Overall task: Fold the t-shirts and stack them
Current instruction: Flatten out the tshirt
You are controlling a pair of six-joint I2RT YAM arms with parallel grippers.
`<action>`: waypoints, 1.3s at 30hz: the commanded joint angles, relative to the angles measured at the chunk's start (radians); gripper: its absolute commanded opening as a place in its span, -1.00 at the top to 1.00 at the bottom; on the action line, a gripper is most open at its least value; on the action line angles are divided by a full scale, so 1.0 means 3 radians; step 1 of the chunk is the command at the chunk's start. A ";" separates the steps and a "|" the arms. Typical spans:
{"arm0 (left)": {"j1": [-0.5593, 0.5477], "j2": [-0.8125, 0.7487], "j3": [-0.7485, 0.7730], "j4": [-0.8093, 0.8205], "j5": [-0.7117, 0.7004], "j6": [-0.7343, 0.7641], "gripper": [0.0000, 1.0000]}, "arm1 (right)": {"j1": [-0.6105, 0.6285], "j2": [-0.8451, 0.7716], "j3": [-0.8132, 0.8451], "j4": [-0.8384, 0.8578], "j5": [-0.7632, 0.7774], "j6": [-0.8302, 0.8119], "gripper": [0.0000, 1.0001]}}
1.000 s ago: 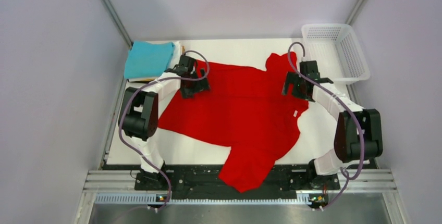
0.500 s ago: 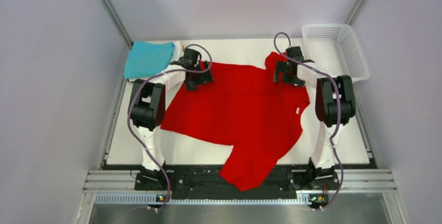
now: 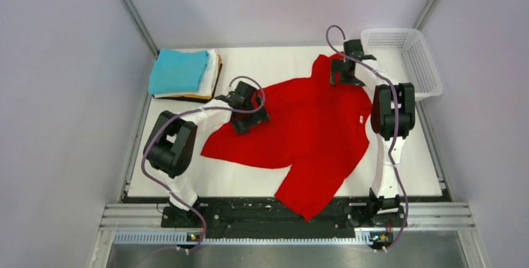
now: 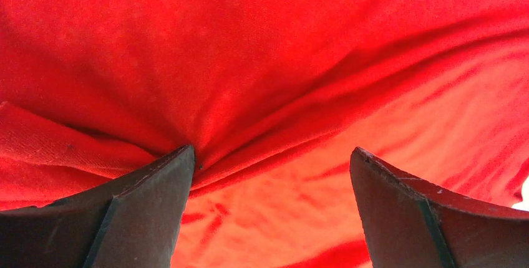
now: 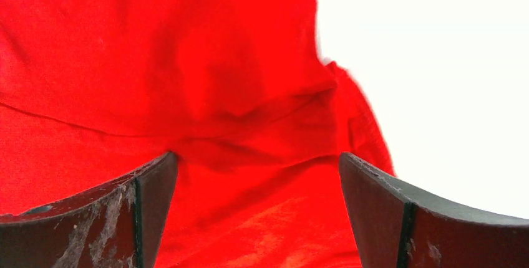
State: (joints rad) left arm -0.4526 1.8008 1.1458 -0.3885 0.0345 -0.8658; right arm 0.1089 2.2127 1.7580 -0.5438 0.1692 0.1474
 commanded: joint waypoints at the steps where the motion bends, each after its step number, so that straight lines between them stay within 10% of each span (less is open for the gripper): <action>1: -0.0259 -0.0189 -0.0143 -0.0365 -0.0128 -0.0457 -0.97 | -0.0008 -0.0267 0.0353 -0.0128 -0.0056 -0.0301 -0.97; 24: 0.0259 0.0170 0.0587 -0.0369 -0.0494 0.0386 -0.98 | 0.1006 -0.1905 -0.2507 0.1272 -0.1035 0.0967 -0.96; 39: 0.0390 0.0519 0.0642 -0.0229 -0.0966 0.0342 -0.65 | 0.1011 -0.1767 -0.2758 0.1110 -0.0860 0.0865 -0.96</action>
State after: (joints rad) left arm -0.3660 1.9362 1.3296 -0.5034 -0.2340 -0.7643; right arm 0.4057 1.6741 0.9424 -0.1928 -0.1081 0.4202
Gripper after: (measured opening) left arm 0.846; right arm 0.980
